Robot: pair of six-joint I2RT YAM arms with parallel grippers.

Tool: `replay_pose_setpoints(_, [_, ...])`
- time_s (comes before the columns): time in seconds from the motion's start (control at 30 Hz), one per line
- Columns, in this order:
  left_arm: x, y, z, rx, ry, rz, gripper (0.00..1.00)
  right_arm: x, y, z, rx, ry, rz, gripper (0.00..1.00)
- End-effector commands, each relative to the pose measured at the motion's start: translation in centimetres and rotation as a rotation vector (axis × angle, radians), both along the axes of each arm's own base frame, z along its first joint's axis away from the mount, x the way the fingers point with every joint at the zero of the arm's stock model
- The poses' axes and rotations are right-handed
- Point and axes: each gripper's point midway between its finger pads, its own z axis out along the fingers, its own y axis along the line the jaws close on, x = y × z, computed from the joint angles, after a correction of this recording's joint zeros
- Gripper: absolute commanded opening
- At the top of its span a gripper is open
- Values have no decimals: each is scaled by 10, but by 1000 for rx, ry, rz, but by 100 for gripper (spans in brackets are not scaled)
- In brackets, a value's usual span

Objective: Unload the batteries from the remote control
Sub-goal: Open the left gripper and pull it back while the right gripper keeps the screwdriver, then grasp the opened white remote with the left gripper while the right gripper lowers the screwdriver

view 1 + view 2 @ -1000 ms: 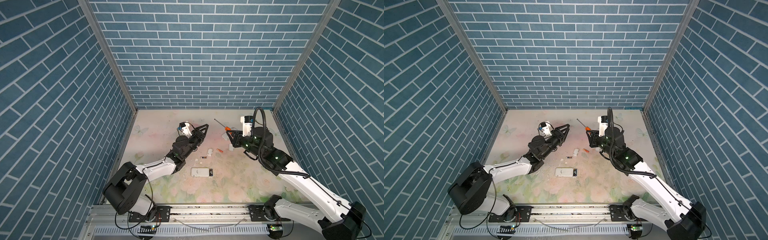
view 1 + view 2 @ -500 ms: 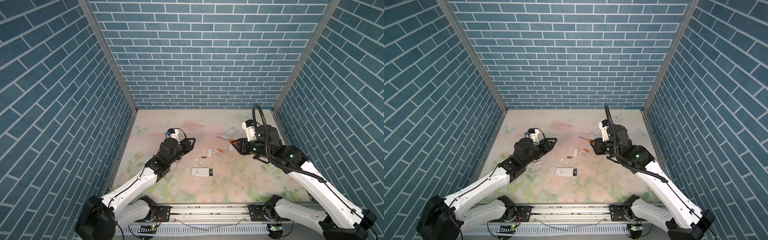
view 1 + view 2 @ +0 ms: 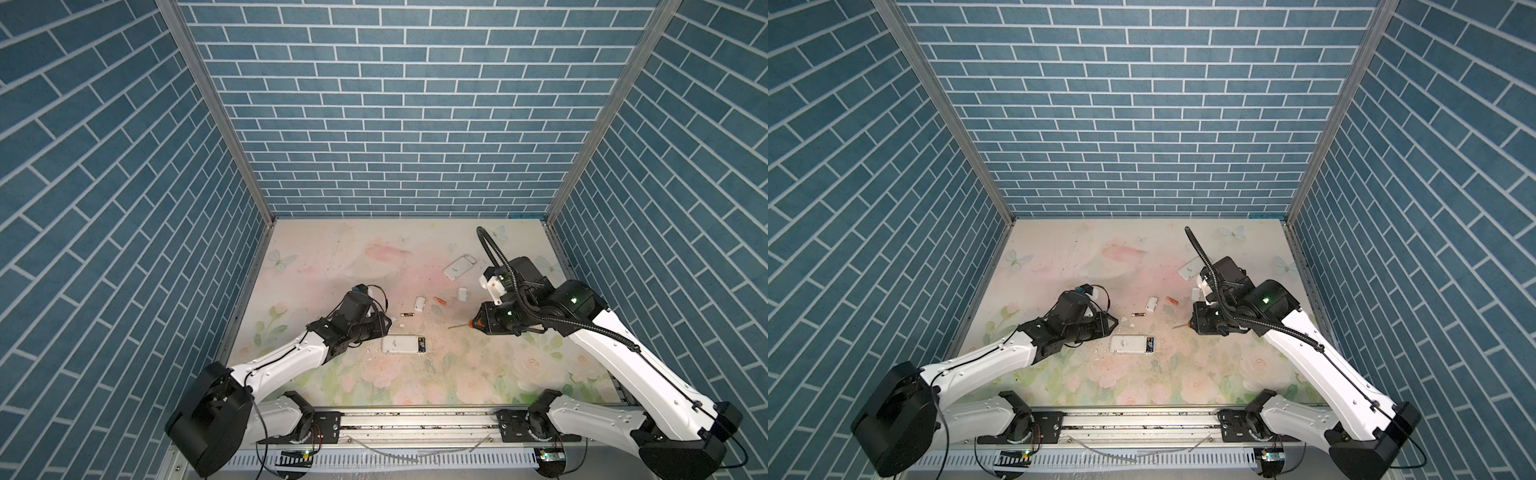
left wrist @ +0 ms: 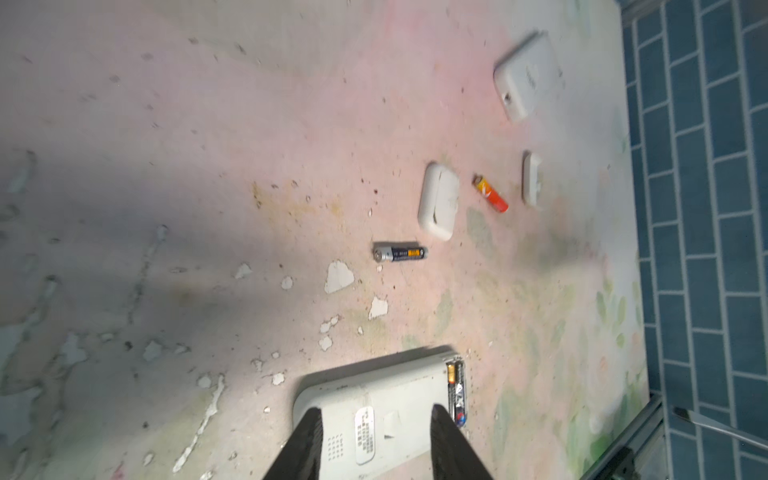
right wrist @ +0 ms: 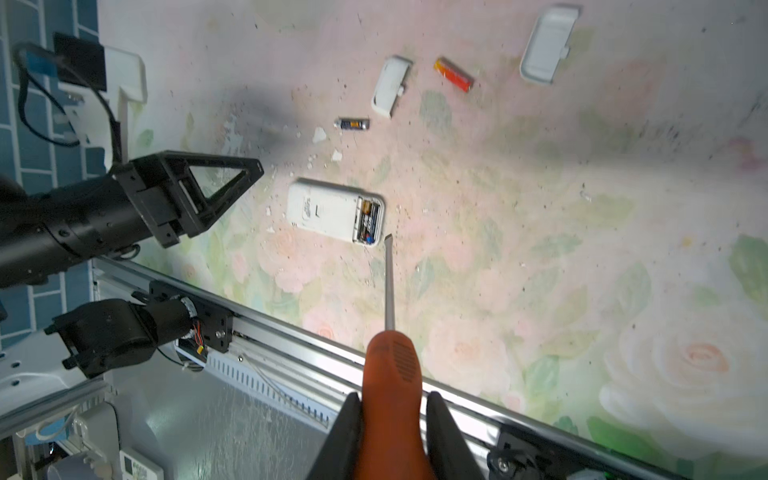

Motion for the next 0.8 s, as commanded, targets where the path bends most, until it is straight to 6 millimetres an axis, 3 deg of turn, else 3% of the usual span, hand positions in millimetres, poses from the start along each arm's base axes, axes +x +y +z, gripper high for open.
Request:
replay_pose_setpoints(0.0, [5, -12, -3, 22, -39, -77, 44, -21, -10, -12, -35, 90, -24, 0])
replay_pose_setpoints(0.33, [17, -29, -25, 46, -34, -145, 41, -17, 0, -16, 23, 61, -35, 0])
replay_pose_setpoints(0.77, [-5, -25, -46, 70, 46, -145, 37, -12, 6, -14, 15, 46, 2, 0])
